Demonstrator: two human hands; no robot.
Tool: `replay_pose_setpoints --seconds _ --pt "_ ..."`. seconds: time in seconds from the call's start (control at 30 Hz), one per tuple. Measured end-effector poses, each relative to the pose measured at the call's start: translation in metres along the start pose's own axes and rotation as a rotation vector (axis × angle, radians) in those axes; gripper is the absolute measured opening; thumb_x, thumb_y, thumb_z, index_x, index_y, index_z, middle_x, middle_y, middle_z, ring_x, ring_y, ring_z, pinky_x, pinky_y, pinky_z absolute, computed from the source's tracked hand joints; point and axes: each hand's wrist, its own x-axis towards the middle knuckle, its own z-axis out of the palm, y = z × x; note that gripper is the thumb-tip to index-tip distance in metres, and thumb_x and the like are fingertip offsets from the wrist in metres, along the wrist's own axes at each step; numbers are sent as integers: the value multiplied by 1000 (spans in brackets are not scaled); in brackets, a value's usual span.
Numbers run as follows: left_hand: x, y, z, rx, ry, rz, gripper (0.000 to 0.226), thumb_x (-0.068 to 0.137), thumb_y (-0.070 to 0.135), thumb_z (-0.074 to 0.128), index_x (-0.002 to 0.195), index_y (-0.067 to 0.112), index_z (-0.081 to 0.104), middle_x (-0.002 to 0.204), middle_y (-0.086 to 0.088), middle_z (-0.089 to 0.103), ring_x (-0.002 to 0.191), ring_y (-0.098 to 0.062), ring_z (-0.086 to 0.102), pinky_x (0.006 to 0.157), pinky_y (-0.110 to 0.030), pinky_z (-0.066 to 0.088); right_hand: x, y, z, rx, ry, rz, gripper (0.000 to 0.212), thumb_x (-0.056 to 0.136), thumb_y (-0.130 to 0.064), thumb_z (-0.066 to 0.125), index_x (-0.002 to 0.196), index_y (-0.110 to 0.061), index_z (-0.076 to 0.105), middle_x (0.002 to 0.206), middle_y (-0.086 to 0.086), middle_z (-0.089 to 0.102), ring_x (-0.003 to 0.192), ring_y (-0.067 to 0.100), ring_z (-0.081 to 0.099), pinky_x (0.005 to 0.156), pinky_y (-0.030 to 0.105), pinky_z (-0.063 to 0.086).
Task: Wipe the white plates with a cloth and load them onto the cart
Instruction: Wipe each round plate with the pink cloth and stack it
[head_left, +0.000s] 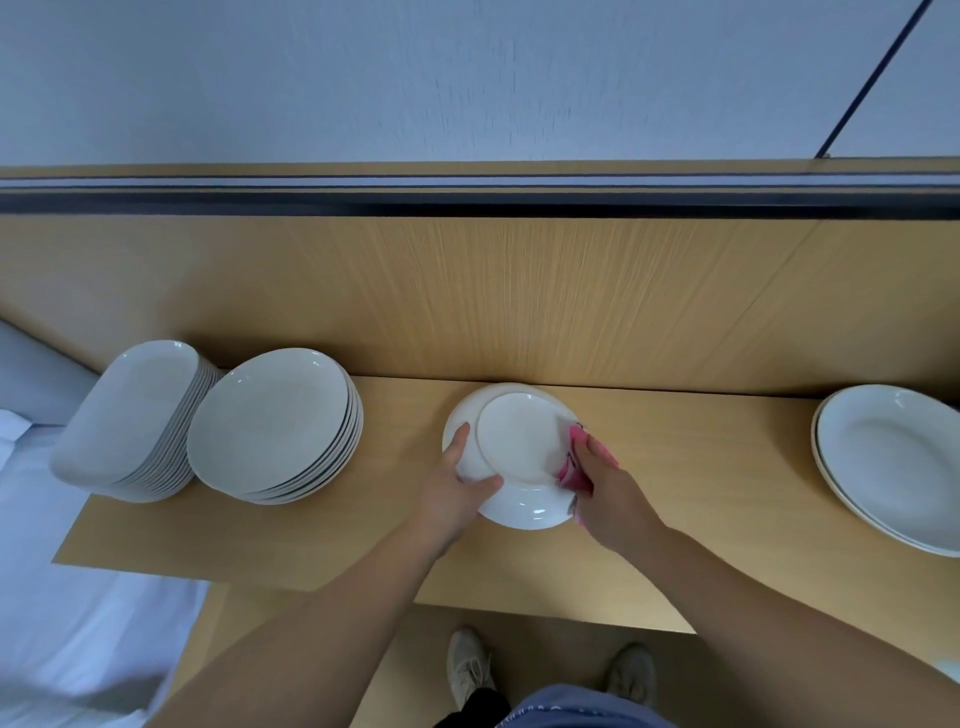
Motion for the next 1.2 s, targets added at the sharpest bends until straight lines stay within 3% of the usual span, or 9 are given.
replay_pose_setpoints --seconds 0.1,0.23,0.37,0.47,0.57,0.8,1.0,1.1,1.2 --pt "0 0 1 -20 -3 -7 93 70 30 78 147 43 28 143 4 42 125 -25 49 98 -48 50 -21 -8 6 -209 -23 -84 62 93 4 44 150 -18 31 157 1 24 146 20 23 113 24 21" --pt "3 -4 3 31 16 24 86 81 18 76 149 38 27 140 0 45 121 -26 52 93 -49 53 -13 -24 -7 -306 10 -244 61 92 3 45 149 -18 34 153 -1 37 142 18 30 108 25 31" --pt "3 -3 5 68 -13 28 87 79 17 77 147 42 29 137 1 47 115 -26 56 85 -49 56 12 -22 -16 -587 -117 -351 66 88 -4 47 150 -21 33 152 -4 38 141 25 26 110 40 33" --pt "2 -2 5 65 -18 24 88 76 21 78 147 42 29 139 2 45 117 -25 55 84 -49 57 15 -13 -14 -646 -261 -345 61 99 -13 41 154 -22 19 160 -1 18 147 31 5 117 45 22" --pt "3 -5 3 79 -30 29 95 64 37 77 145 46 29 141 4 44 119 -24 54 86 -49 56 13 -15 -19 -613 -344 -357 59 103 -13 35 155 -21 8 162 -3 -3 148 24 -13 120 34 9" --pt "11 -8 -1 168 -45 41 88 80 23 76 149 42 24 134 5 46 112 -19 57 83 -42 58 33 -31 -12 -653 -352 -453 59 101 -11 41 154 -23 19 162 -2 12 149 22 3 113 30 24" --pt "10 -2 -3 190 -33 44 92 69 37 78 146 47 28 135 5 51 111 -17 57 83 -43 58 76 -30 -11 -785 -340 -497 59 97 -14 45 152 -25 27 159 -2 23 144 31 14 114 45 26" --pt "11 0 -3 179 -25 43 90 74 32 79 147 43 29 133 6 46 114 -22 55 82 -45 58 82 -31 -24 -740 -307 -386 59 99 -9 40 152 -31 25 161 -9 12 148 22 6 114 35 27" --pt "12 1 -3 185 -24 48 86 78 28 77 148 41 29 136 4 44 118 -24 52 86 -46 57 71 -25 -37 -735 -269 -363 60 97 -7 43 150 -29 29 160 -9 16 145 19 18 103 30 38"
